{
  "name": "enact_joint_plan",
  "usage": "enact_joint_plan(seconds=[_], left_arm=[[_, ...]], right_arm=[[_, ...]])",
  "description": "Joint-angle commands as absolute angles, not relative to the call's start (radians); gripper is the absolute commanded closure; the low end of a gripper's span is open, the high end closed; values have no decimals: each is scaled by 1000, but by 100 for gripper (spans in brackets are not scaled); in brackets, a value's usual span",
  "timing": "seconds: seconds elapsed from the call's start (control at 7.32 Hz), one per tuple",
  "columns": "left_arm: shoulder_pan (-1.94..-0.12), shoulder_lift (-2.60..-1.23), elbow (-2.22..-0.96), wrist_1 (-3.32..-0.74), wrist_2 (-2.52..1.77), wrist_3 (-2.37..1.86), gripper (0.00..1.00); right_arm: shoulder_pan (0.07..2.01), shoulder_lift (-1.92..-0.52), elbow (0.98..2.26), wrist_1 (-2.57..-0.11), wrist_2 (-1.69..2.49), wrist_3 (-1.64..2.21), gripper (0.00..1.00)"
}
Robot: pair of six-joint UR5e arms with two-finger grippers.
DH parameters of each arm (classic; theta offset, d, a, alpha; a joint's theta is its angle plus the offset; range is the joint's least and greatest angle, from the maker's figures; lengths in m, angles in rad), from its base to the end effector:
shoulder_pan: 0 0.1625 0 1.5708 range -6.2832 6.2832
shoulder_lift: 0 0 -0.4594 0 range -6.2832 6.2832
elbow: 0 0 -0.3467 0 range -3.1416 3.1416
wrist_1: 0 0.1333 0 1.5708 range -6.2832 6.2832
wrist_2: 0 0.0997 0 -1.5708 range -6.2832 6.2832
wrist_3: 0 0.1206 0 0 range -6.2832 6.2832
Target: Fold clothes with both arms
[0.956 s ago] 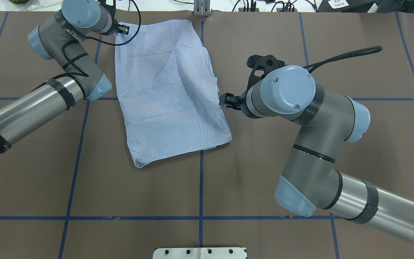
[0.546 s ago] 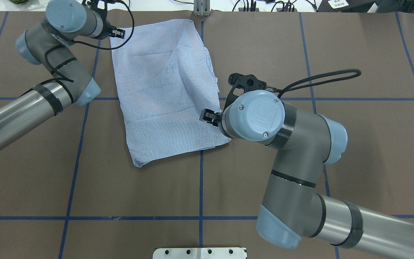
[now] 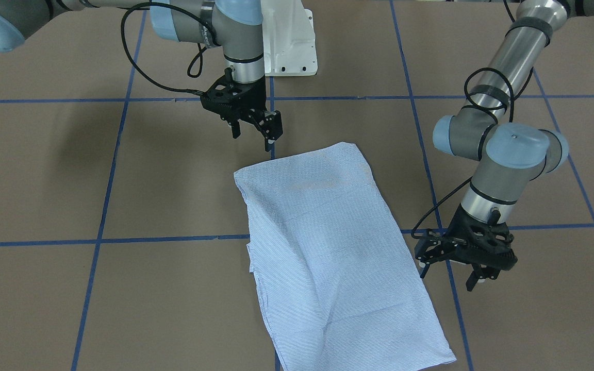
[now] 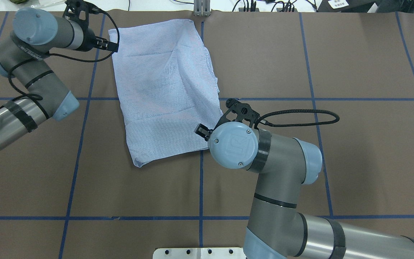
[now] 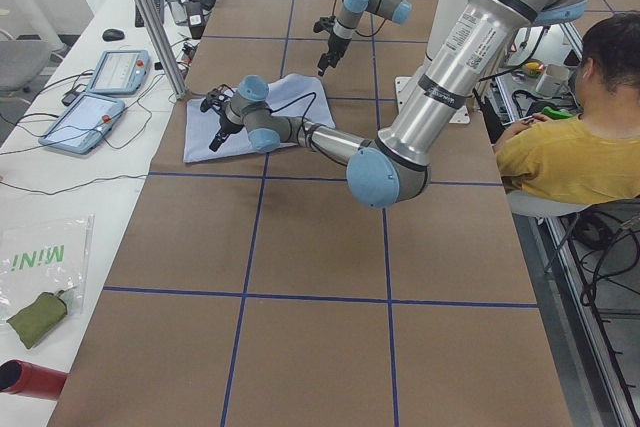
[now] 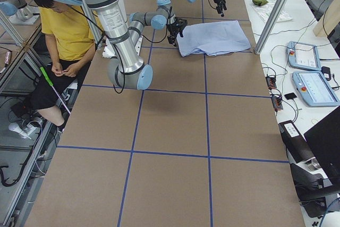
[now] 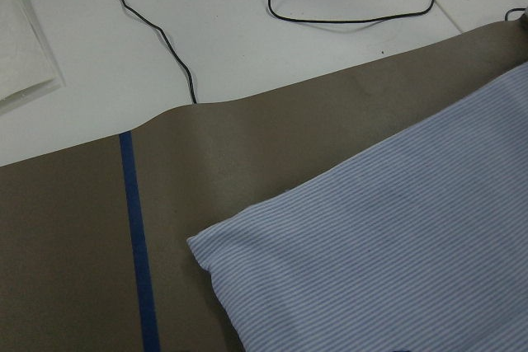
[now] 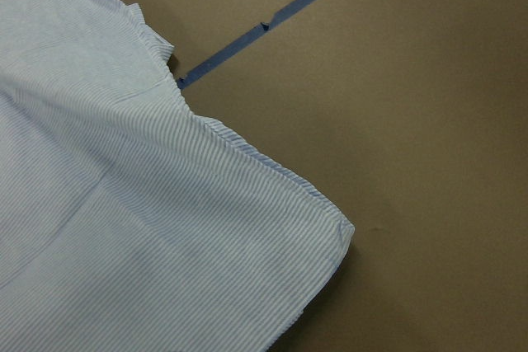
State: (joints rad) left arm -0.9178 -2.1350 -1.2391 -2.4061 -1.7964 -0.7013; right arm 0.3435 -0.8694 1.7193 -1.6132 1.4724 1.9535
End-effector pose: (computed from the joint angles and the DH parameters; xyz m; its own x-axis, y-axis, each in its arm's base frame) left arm 0.3616 -0.6477 0.4401 0.6894 0.3243 -0.6477 0.1989 0.7750 0.5998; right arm -0.5923 -0.3660 0.2639 0.4537 0.5570 0.6956 -0.6160 0.7601 -0.2068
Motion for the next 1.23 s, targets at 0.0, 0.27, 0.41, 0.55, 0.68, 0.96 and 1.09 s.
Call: enact_joint_plan(seconds=[0.0, 0.27, 0.41, 0.55, 0.68, 0.96, 1.09], left_arm=[[-914, -2118, -1262, -2405, -1798, -704, 0], [-916, -2112, -1266, -2407, -1798, -704, 0], [-914, -2106, -1270, -2408, -1798, -704, 0], [-914, -2092, -1288, -2407, -1798, -704, 0], [-914, -2083, -1298, -2407, -1798, -704, 0], [-914, -2083, -1298, -2407, -1798, -704, 0], [-914, -2083, -1296, -2407, -1798, -704, 0]], right_arm=[[333, -783, 1567, -1609, 1444, 2026, 8], [325, -781, 1542, -1609, 1417, 2042, 13], [325, -779, 1528, -1609, 1417, 2043, 13], [324, -758, 1499, -1609, 1416, 2045, 15], [322, -735, 1465, -1609, 1416, 2052, 21], [319, -726, 1442, -1609, 1407, 2045, 26], [319, -724, 1437, -1609, 1405, 2043, 32]])
